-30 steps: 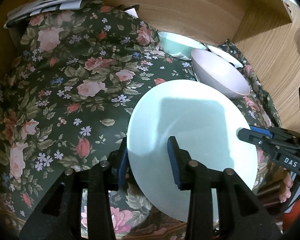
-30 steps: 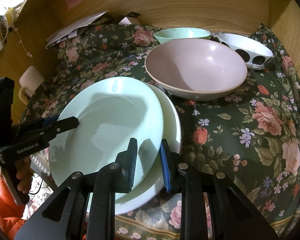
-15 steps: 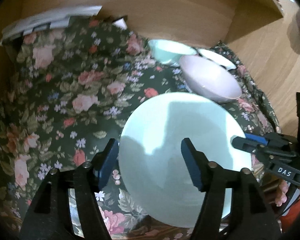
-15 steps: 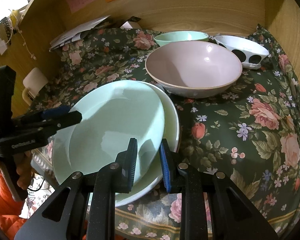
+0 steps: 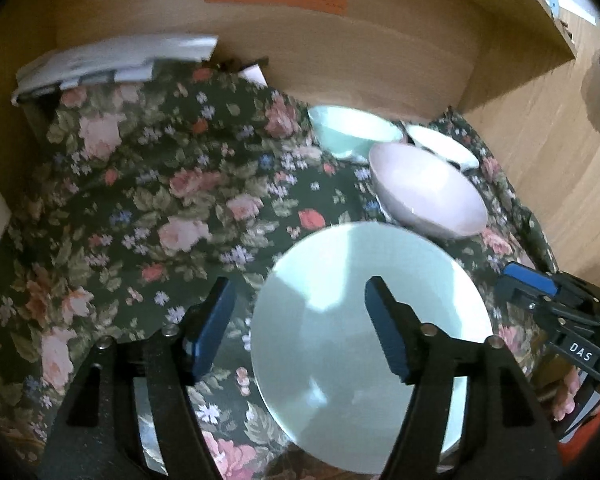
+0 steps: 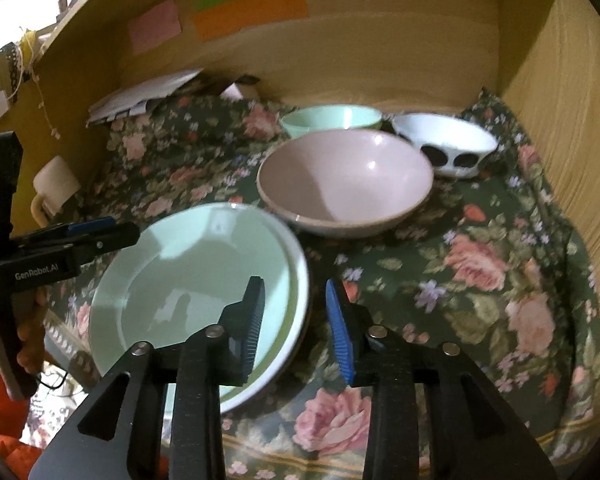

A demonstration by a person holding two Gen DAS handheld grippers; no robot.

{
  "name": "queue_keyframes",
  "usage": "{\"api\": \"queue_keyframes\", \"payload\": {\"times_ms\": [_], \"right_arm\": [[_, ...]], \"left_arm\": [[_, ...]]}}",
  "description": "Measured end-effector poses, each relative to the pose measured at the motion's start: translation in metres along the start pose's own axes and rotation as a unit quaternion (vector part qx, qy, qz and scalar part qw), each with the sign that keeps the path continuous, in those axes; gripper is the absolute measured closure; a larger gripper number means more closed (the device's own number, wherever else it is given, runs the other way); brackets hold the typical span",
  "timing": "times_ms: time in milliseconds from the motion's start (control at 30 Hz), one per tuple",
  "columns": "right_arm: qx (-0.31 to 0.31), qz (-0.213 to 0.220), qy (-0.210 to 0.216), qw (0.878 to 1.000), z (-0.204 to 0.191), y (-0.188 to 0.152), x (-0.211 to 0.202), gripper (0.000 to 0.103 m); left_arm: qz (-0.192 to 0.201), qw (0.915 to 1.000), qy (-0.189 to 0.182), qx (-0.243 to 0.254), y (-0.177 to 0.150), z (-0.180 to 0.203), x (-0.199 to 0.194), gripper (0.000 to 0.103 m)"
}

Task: Organize plates and bowls
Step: 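Move both grippers to the pale pink bowl rim and close them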

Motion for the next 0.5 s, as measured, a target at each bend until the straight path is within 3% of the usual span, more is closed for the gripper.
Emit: {"api": "queue_keyframes", "payload": {"times_ms": [233,300,500], "right_arm": [[0.019,0.046,-0.016,0.999,0.022,0.032,-0.011,0.054],[0.023,0.059,-0.021,0.998,0.027,0.042,-0.014,0.046],[0.036,0.087,-0.046,0.995,0.049,0.064,-0.01,0.031]], "left_arm": [[0.041,0.9985,0.012,0.034,0.034,0.017,-0.012,0.017],[0.054,0.9974,0.011,0.047,0.046,0.025,-0.012,0.007],[0.068,0.9942,0.016,0.082,0.075,0.049,0.008,0.004]]}}
Point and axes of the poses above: each gripper's, at about its wrist camera, not at the fingertips, and x roughly the way its jaws point, z to its right, y to its top, the point moved 10 cm from there along x, roughly the way its jaws point, and after that the axes turned 15 degrees about -y, right-handed, at the moved point
